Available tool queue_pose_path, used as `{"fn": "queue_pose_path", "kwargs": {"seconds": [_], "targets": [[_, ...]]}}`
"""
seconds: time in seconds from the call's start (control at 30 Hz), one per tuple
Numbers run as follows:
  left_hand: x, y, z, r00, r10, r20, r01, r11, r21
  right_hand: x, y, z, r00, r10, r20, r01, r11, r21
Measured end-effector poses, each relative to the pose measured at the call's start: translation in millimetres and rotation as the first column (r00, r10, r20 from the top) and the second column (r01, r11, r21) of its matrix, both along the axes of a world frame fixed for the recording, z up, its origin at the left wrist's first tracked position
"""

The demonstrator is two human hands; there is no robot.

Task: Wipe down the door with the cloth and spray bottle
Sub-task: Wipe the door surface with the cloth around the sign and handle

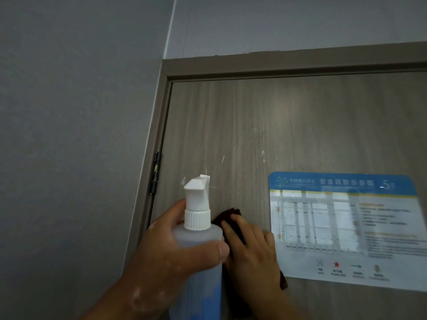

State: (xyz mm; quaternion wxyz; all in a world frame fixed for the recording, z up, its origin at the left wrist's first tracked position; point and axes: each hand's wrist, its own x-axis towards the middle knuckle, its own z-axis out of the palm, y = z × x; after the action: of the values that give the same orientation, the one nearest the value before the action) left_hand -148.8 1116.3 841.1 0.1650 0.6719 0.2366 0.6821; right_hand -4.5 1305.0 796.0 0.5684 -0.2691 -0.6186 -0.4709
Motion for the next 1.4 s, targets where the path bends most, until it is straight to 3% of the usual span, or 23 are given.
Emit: {"fn": "queue_pose_path", "kwargs": {"seconds": [0.2, 0.3, 0.37, 0.47, 0.53, 0.6, 0.67, 0.8, 0.87, 1.0, 1.13, 1.2, 1.27, 1.4], "targets": [[-15.1, 0.8, -2.6, 1.000, -0.023, -0.010, 0.023, 1.000, 0.007, -19.3, 5.2, 154.8, 0.975, -0.005, -0.224, 0.007, 1.000, 0.008], [-21.9, 0.9, -5.9, 0.998, -0.006, -0.066, 0.006, 1.000, -0.001, -27.2, 3.6, 211.2, 0.970, -0.040, -0.240, 0.034, 0.999, -0.030], [-26.1, 2.7, -8.9, 0.999, 0.002, -0.053, -0.003, 1.000, -0.020, -37.0, 0.4, 202.9, 0.985, -0.062, -0.164, 0.060, 0.998, -0.019], [-29.4, 7.0, -14.0, 1.000, 0.026, -0.016, -0.027, 0.999, -0.045, -40.8, 2.6, 120.1, 0.995, -0.050, 0.086, 0.050, 0.999, 0.008], [-29.8, 7.7, -17.6, 1.000, 0.030, 0.003, -0.030, 0.998, -0.051, -32.5, 4.2, 49.0, 0.959, -0.062, 0.276, 0.063, 0.998, 0.004], [-28.7, 6.4, -20.7, 1.000, 0.003, 0.030, -0.002, 0.998, -0.063, -21.3, 5.8, 19.9, 0.927, -0.060, 0.369, 0.059, 0.998, 0.015], [-26.6, 6.0, -21.1, 0.999, -0.010, 0.036, 0.012, 0.998, -0.067, -19.4, 6.3, 45.9, 0.937, -0.103, 0.333, 0.106, 0.994, 0.012], [-19.9, 8.9, -15.7, 0.998, -0.021, 0.062, 0.024, 0.999, -0.047, -31.3, 4.5, 149.3, 0.993, -0.105, 0.051, 0.105, 0.994, -0.004], [-17.5, 11.9, -13.3, 0.998, -0.025, 0.060, 0.028, 0.998, -0.048, -34.0, 2.8, 181.5, 0.994, -0.111, -0.017, 0.111, 0.994, -0.019], [-17.9, 11.7, -14.9, 0.999, -0.010, 0.043, 0.012, 0.999, -0.032, -38.2, 2.7, 146.9, 0.996, -0.073, -0.043, 0.072, 0.997, -0.025], [-21.7, 7.0, -21.9, 1.000, 0.009, 0.004, -0.009, 0.999, -0.032, -16.2, 2.2, 19.9, 0.964, -0.045, 0.262, 0.043, 0.999, 0.012], [-22.3, 6.0, -23.7, 1.000, 0.009, -0.022, -0.010, 0.999, -0.042, -4.8, 1.7, 7.8, 0.941, -0.046, 0.336, 0.037, 0.999, 0.035], [-21.9, 6.0, -23.0, 1.000, 0.012, -0.017, -0.013, 0.999, -0.041, -5.8, 3.5, 43.8, 0.958, -0.086, 0.275, 0.085, 0.996, 0.018], [-20.0, 6.5, -18.0, 0.999, 0.028, 0.038, -0.027, 0.999, -0.023, -17.4, 3.4, 139.4, 0.995, -0.092, -0.025, 0.091, 0.996, -0.024]]}}
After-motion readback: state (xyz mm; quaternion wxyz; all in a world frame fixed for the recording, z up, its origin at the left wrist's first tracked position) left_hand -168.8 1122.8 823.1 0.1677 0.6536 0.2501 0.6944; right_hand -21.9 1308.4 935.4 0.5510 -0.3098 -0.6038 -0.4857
